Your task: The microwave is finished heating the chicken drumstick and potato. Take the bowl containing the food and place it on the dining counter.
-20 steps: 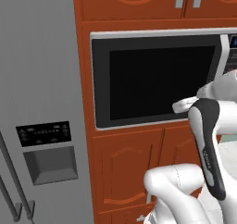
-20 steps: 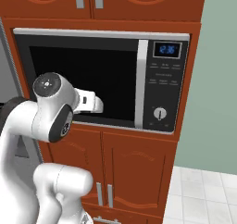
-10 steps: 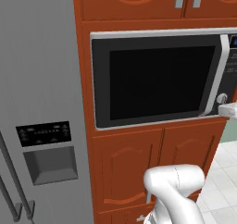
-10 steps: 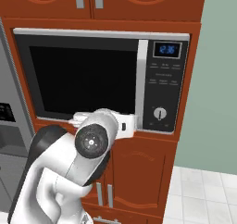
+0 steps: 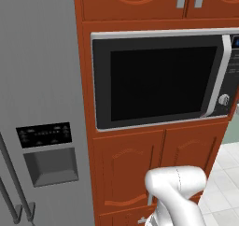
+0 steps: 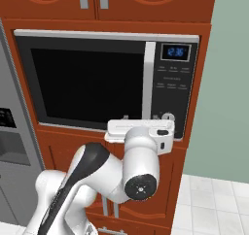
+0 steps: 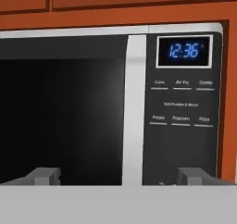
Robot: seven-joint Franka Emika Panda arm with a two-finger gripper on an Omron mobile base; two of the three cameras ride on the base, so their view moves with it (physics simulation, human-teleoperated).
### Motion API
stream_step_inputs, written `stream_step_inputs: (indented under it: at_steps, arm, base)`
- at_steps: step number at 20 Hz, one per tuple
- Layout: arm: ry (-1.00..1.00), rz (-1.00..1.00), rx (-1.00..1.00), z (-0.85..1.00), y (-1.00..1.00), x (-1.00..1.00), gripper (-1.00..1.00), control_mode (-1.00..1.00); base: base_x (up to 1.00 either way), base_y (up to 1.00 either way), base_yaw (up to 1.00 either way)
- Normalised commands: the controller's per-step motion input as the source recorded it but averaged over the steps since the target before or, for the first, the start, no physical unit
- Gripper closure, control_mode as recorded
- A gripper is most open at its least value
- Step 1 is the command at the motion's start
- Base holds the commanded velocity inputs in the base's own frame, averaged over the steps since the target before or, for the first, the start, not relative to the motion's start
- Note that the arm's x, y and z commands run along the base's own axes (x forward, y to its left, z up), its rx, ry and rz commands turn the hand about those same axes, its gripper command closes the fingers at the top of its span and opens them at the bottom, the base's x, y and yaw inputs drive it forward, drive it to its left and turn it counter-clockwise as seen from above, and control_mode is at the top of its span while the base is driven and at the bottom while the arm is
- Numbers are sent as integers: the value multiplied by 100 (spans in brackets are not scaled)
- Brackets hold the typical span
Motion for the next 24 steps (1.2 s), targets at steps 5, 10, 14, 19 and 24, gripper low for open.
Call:
stream_step_inputs:
  at_steps: [5, 10, 14, 19, 24]
  arm:
    - [0, 0, 2, 1, -8, 67, -100, -100]
    - [0, 0, 1, 9, -1, 58, -100, -100]
    - [0, 0, 1, 6, -6, 45, -100, -100]
    - [1, 0, 1, 0, -11, 43, -100, -100]
    - [4, 0, 0, 0, -11, 43, -100, -100]
  base:
    - [0, 0, 0]
    - [0, 0, 0]
    - [0, 0, 0]
    - [0, 0, 0]
    - [0, 0, 0]
